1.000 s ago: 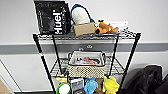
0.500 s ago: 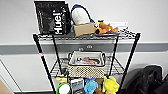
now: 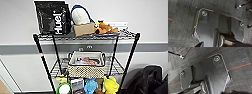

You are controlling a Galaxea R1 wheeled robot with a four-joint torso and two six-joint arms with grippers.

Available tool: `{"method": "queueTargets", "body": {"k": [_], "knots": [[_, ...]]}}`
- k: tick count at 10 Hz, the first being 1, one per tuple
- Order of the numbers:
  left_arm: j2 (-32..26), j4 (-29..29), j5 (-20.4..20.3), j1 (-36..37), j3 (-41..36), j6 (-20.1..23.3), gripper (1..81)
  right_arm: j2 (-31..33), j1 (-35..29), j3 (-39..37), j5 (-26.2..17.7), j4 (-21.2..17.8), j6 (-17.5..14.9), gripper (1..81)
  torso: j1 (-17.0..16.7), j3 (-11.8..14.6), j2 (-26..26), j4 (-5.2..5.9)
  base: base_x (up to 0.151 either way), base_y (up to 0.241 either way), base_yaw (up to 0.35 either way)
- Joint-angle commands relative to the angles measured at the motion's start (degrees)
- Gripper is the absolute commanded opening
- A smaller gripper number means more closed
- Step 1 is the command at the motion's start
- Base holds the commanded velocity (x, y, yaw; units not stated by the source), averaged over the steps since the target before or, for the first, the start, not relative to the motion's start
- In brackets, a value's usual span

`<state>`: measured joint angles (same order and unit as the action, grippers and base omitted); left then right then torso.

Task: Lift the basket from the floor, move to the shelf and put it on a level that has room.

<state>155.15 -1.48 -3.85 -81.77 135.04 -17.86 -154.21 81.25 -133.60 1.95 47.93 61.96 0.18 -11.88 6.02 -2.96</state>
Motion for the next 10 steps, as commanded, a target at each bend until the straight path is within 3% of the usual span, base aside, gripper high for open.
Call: {"method": "queueTargets", "body": {"k": [1, 2, 3, 6, 10], "knots": [[9.29, -3.62, 1.83, -0.8, 11.81, 0.54, 81.1, -6.56, 0.37, -8.49, 2.18, 3.39, -0.35, 81.1, 0.0, 3.32, 0.0, 0.0, 0.0, 0.0, 0.0], [10.45, -3.62, 1.83, -0.8, 13.41, 0.46, 81.1, -7.63, 0.37, -9.92, 2.18, 3.83, -0.35, 81.1, 0.0, 4.43, 0.0, 0.0, 0.0, 0.0, 0.0], [11.58, -3.79, 1.83, -0.8, 14.72, 0.46, 81.1, -8.76, 0.37, -11.4, 2.1, 4.27, -0.35, 81.1, 0.0, 1.23, 0.0, 0.0, 0.0, 0.0, 0.0], [14.67, -3.8, 1.83, -0.8, 19.04, 0.46, 81.1, -12.46, 0.62, -15.98, 1.39, 5.59, -0.35, 81.1, -0.11, 3.37, 0.09, 0.0, 0.0, 0.0, 0.0], [19.24, -4.06, 1.83, -0.71, 24.14, 4.24, 81.1, -18.18, 1.5, -22.93, 1.21, 9.63, -0.35, 81.1, -0.11, 3.37, 0.13, 0.0, 0.0, 0.0, 0.0]]}}
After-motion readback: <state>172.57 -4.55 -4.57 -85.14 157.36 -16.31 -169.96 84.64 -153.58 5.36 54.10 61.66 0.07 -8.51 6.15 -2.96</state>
